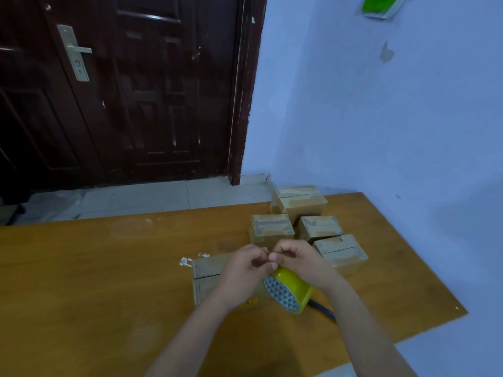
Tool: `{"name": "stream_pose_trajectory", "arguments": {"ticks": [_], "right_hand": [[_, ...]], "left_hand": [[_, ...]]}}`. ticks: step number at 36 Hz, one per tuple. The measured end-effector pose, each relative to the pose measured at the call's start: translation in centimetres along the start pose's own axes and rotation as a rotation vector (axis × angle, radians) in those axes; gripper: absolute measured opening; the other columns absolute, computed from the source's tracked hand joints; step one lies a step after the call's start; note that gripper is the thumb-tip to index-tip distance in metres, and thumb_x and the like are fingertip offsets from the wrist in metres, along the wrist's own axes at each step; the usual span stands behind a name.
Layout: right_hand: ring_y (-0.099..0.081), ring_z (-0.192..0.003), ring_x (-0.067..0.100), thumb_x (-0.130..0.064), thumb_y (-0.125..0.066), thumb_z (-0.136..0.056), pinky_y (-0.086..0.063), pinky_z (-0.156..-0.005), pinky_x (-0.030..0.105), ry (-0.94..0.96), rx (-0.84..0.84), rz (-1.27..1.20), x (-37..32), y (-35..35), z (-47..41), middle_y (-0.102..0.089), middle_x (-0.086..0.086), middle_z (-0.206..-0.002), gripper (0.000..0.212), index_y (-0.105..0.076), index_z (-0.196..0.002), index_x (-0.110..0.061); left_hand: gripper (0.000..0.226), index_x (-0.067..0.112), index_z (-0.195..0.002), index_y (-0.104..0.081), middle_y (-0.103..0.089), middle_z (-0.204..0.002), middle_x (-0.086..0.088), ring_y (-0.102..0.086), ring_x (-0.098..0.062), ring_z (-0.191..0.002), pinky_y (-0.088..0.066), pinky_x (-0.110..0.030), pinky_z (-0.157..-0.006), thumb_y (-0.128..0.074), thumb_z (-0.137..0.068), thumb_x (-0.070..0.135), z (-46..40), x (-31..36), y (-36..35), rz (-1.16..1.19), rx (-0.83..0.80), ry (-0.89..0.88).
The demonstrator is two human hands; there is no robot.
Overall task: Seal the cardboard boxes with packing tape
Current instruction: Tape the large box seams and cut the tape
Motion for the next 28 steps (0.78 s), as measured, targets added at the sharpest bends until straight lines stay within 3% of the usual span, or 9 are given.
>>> {"name": "stream_pose_trajectory", "arguments": {"ticks": [4,8,12,14,16,19,21,24,28], "right_hand": [[-0.043,-0.062,0.006,-0.03,-0.057,-0.09,-0.037,-0.061,0.023,-0.003,-0.015,0.025,0.0,-0.3,-0.1,-0.049,-0.005,-0.066,0.034,-0.059,-0.077,0.001],[-0.039,-0.058,-0.001,-0.021,-0.057,-0.093,-0.034,-0.059,0.017,-0.014,-0.027,0.088,0.0,-0.6,-0.2,-0.045,-0.016,-0.059,0.023,-0.057,-0.073,-0.011],[-0.046,-0.066,0.006,-0.026,-0.06,-0.091,-0.041,-0.066,0.031,-0.029,-0.013,0.133,-0.1,-0.6,-0.4,-0.05,-0.01,-0.066,0.021,-0.059,-0.073,-0.016],[-0.055,-0.076,0.007,-0.034,-0.06,-0.09,-0.047,-0.075,0.037,-0.053,0.001,0.153,-0.3,-0.5,-0.3,-0.06,-0.009,-0.077,0.012,-0.067,-0.087,-0.025],[-0.058,-0.09,0.001,-0.041,-0.059,-0.089,-0.049,-0.085,0.026,-0.097,-0.015,0.118,-0.5,-0.7,-0.1,-0.062,-0.016,-0.089,0.036,-0.053,-0.125,-0.045],[-0.049,-0.108,-0.007,-0.046,-0.059,-0.084,-0.039,-0.097,0.017,-0.139,-0.023,0.108,-0.9,-0.9,0.5,-0.053,-0.024,-0.112,0.078,-0.013,-0.146,-0.037],[-0.043,-0.119,0.0,-0.058,-0.058,-0.076,-0.037,-0.101,0.02,-0.164,0.035,0.12,-0.9,-0.2,0.9,-0.045,-0.015,-0.13,0.086,-0.024,-0.148,-0.027],[-0.062,-0.097,0.015,-0.052,-0.063,-0.081,-0.053,-0.086,0.038,-0.16,0.065,0.07,-0.8,0.6,1.2,-0.063,0.001,-0.11,0.042,-0.06,-0.112,-0.024],[-0.065,-0.091,0.016,-0.026,-0.065,-0.088,-0.055,-0.084,0.041,-0.116,0.061,-0.029,-1.2,0.8,0.8,-0.067,0.0,-0.099,0.017,-0.063,-0.105,-0.024]], "left_hand": [[0.025,0.018,-0.062,-0.063,-0.062,-0.062,0.014,-0.056,-0.006,-0.066,-0.047,-0.034,-0.071,-0.069,-0.086,0.014,0.4,-0.9,0.3,0.16,0.031,0.16],[0.028,0.02,-0.059,-0.065,-0.063,-0.062,0.008,-0.06,-0.016,-0.072,-0.05,-0.042,-0.077,-0.068,-0.086,0.014,0.8,-1.4,0.7,0.225,0.123,0.258],[0.026,0.014,-0.06,-0.065,-0.064,-0.067,-0.001,-0.061,-0.019,-0.073,-0.049,-0.036,-0.068,-0.066,-0.087,0.011,1.0,-1.7,0.8,0.331,0.201,0.297],[0.027,0.011,-0.062,-0.062,-0.064,-0.067,-0.001,-0.063,-0.018,-0.073,-0.051,-0.029,-0.063,-0.064,-0.088,0.009,1.2,-1.9,0.7,0.405,0.233,0.322],[0.029,0.012,-0.06,-0.06,-0.063,-0.067,-0.004,-0.064,-0.02,-0.074,-0.054,-0.03,-0.062,-0.064,-0.089,0.008,1.2,-2.0,0.6,0.434,0.257,0.314],[0.032,0.014,-0.059,-0.064,-0.062,-0.063,-0.004,-0.062,-0.019,-0.069,-0.057,-0.031,-0.064,-0.063,-0.089,0.007,1.2,-2.2,0.9,0.445,0.327,0.297],[0.023,0.007,-0.068,-0.068,-0.066,-0.067,-0.007,-0.064,-0.02,-0.069,-0.057,-0.028,-0.062,-0.063,-0.09,0.007,1.3,-2.2,1.5,0.479,0.413,0.279],[0.014,0.01,-0.077,-0.073,-0.072,-0.077,-0.011,-0.069,-0.022,-0.072,-0.057,-0.026,-0.059,-0.066,-0.088,0.008,1.2,-1.9,2.1,0.546,0.484,0.263],[0.014,0.02,-0.075,-0.073,-0.072,-0.069,0.005,-0.065,-0.003,-0.064,-0.052,-0.015,-0.061,-0.071,-0.083,0.008,1.0,-1.2,2.8,0.519,0.544,0.177]]}}
Point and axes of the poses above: each hand's wrist, its own z-axis away from the middle knuckle, its own y-axis out of the back of the hand, x = y × z, the point moved 8 cm from there along -z, towards the middle knuckle
